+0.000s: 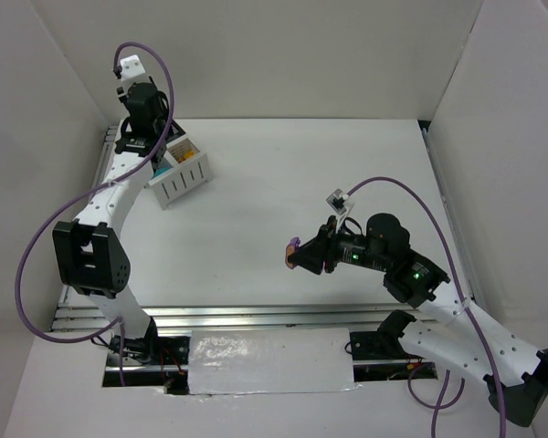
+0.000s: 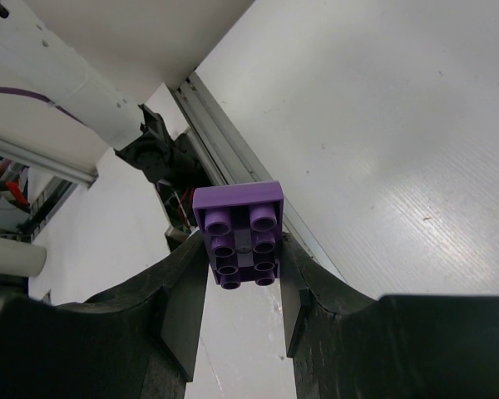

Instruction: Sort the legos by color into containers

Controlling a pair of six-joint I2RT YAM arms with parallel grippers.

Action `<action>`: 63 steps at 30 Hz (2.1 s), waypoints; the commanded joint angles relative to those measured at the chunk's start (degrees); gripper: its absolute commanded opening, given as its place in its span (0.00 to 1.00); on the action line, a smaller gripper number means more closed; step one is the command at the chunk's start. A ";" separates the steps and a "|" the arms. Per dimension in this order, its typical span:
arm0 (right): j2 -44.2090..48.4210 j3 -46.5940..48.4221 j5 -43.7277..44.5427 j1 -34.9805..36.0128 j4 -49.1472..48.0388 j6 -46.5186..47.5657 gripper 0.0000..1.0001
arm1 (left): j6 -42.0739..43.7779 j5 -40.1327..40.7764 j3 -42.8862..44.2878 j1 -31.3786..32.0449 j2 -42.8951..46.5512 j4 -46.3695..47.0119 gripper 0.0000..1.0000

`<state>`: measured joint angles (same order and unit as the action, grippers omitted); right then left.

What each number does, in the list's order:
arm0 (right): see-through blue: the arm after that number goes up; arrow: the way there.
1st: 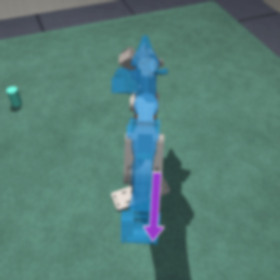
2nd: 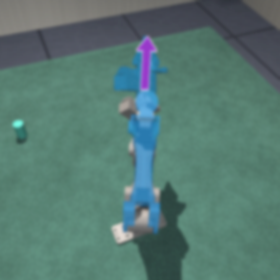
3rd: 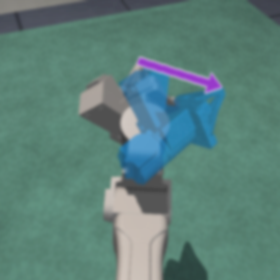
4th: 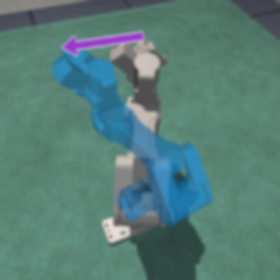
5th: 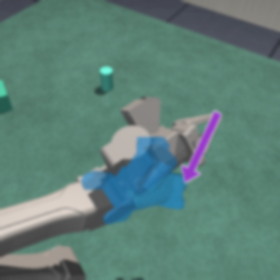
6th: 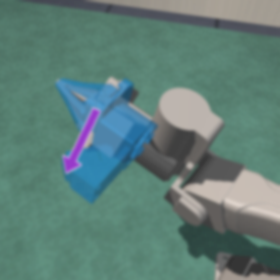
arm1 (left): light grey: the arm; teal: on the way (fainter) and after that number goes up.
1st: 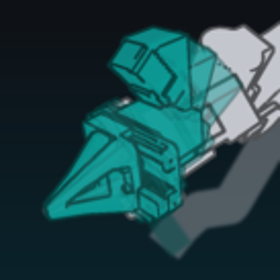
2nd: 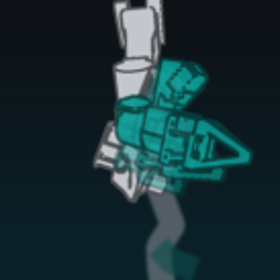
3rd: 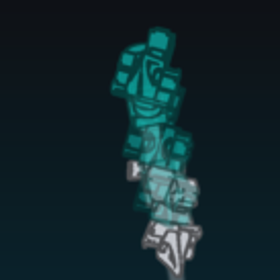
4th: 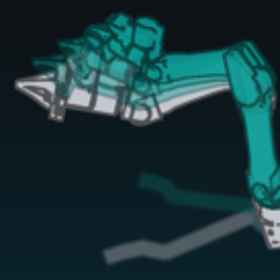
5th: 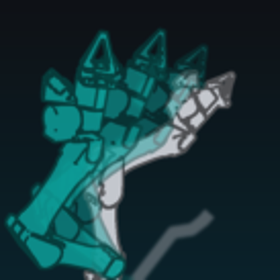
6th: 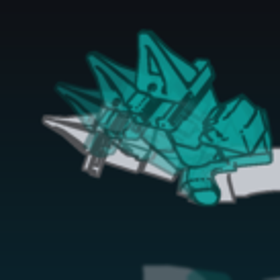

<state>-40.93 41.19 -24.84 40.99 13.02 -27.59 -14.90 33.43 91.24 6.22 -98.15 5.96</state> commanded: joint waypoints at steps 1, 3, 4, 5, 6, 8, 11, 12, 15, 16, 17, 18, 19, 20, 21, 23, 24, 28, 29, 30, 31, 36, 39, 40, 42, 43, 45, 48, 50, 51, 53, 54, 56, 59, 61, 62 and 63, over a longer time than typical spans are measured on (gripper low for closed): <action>0.94 1.61 -0.65 -0.12 -1.59 0.52 0.00 | 1.01 1.46 0.78 0.20 0.33 2.39 0.00; 0.85 1.35 -0.74 -0.12 -1.94 0.35 0.00 | 0.92 2.25 0.43 0.20 -0.11 2.31 0.00; 0.85 1.26 -0.74 -0.04 -2.03 0.35 0.00 | 1.01 2.86 0.17 0.20 -0.55 2.39 0.00; 0.85 1.09 -0.74 -0.12 -2.20 0.26 0.00 | 0.92 4.43 -0.01 0.20 -0.81 2.48 0.00; 0.85 1.00 -0.82 -0.12 -2.38 0.26 0.00 | 0.83 5.15 -0.19 0.20 -1.16 2.31 0.00; 0.76 0.47 -0.82 -0.12 -3.08 0.09 0.00 | -0.04 7.08 0.25 0.20 -2.57 1.17 0.00; -0.29 0.56 -1.09 -0.12 -3.78 0.00 0.00 | -3.64 7.96 2.97 0.11 -4.59 -5.23 0.00; -0.73 0.47 -1.17 -0.21 -4.14 -0.18 0.00 | -5.13 7.79 4.46 0.02 -4.77 -10.56 0.00; -1.61 0.65 -1.88 -0.12 -5.28 -0.62 0.00 | -11.46 6.92 3.07 0.02 -3.46 -16.48 0.00; -1.70 0.73 -2.31 -0.21 -5.37 -0.62 0.00 | -13.99 6.82 2.02 0.02 -1.71 -17.37 0.00; -1.70 0.73 -2.49 -0.21 -5.37 -0.62 0.00 | -15.15 6.65 0.71 0.02 -0.83 -17.99 0.00; -1.61 0.82 -2.58 -0.12 -5.54 -0.79 0.00 | -15.95 6.30 -2.09 0.02 0.05 -18.52 0.00; -1.35 0.74 -2.58 -0.12 -5.46 -0.79 0.00 | -18.04 6.47 -3.34 0.02 1.80 -19.92 0.00; -1.17 0.65 -2.49 -0.21 -5.20 -0.79 0.00 | -18.76 6.47 -4.66 0.02 2.69 -20.54 0.00; -0.82 0.65 -2.67 -0.12 -5.19 -0.79 0.00 | -19.20 6.56 -7.11 0.11 3.48 -20.81 0.00; -0.56 0.38 -2.58 -0.12 -5.02 -0.88 0.00 | -20.26 7.26 -9.40 0.20 5.68 -20.55 0.00; -0.21 0.38 -2.93 -0.12 -4.84 -0.80 0.00 | -19.91 7.70 -11.24 0.46 6.38 -19.94 0.00; 0.58 0.12 -2.93 -0.12 -4.14 -0.53 0.00 | -19.99 8.23 -8.81 0.72 4.11 -22.03 0.00; 0.76 0.12 -2.85 -0.12 -4.14 -0.44 0.00 | -20.26 8.58 -7.84 0.73 3.58 -24.04 0.00; 1.11 -0.23 -2.67 -0.12 -4.05 -0.44 0.00 | -20.35 8.49 -6.88 0.81 2.80 -24.32 0.00; 1.29 -0.41 -2.58 -0.21 -4.22 -0.44 0.00 | -20.44 8.58 -6.78 0.81 2.61 -24.50 0.00; 1.55 -0.58 -2.49 -0.12 -3.70 0.35 0.00 | -20.18 8.58 -9.06 0.90 3.14 -22.39 0.00; 1.38 -0.58 -2.67 -0.12 -3.61 0.87 0.00 | -20.26 8.76 -8.71 0.90 2.70 -22.65 0.00; 1.20 -0.67 -2.58 -0.12 -3.52 1.05 0.00 | -20.17 8.67 -8.36 0.90 2.53 -22.74 0.00; 1.11 -0.67 -2.67 -0.21 -3.61 1.23 0.00 | -20.09 8.41 -8.19 0.90 2.26 -22.66 0.00; 1.11 -0.67 -2.67 -0.12 -3.61 1.31 0.00 | -20.00 8.41 -8.19 0.90 2.17 -22.57 0.00; 1.11 -0.76 -2.67 -0.12 -3.44 1.49 0.00 | -19.73 8.32 -8.27 0.90 2.17 -22.31 0.00; 1.11 -0.76 -2.58 -0.12 -3.35 1.75 0.00 | -19.56 8.23 -8.36 0.81 2.00 -22.04 0.00; 1.11 -0.58 -2.58 -0.21 -3.17 2.02 0.00 | -19.47 8.06 -8.19 0.90 1.56 -21.95 0.00; 1.11 -0.41 -2.58 -0.12 -2.91 2.11 0.00 | -19.47 7.97 -8.01 0.90 1.47 -22.04 0.00; 1.38 -0.41 -2.41 -0.12 -2.73 2.28 0.00 | -19.56 7.88 -7.48 0.90 1.12 -22.48 0.00; 1.38 -0.23 -2.23 -0.04 -2.65 2.28 0.00 | -19.47 7.97 -7.48 0.90 1.03 -22.39 0.00; 1.29 -0.06 -2.40 -0.12 -2.38 2.46 0.00 | -19.29 7.97 -7.22 0.90 0.85 -22.30 0.00; 1.20 0.03 -2.49 -0.21 -2.21 2.63 0.00 | -19.12 7.79 -6.78 0.81 0.85 -22.30 0.00; 1.20 0.03 -2.49 -0.12 -2.12 2.72 0.00 | -18.94 7.62 -6.52 0.90 1.03 -22.39 0.00; 1.20 0.12 -2.41 -0.21 -2.20 2.72 0.00 | -18.86 7.53 -6.52 0.81 1.12 -22.30 0.00; 1.20 0.03 -2.41 -0.12 -2.29 2.72 0.00 | -18.85 7.53 -6.34 0.90 1.20 -22.30 0.00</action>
<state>-40.23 40.73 -27.14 40.99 11.84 -25.85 -34.57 40.62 82.13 6.92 -97.32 -17.61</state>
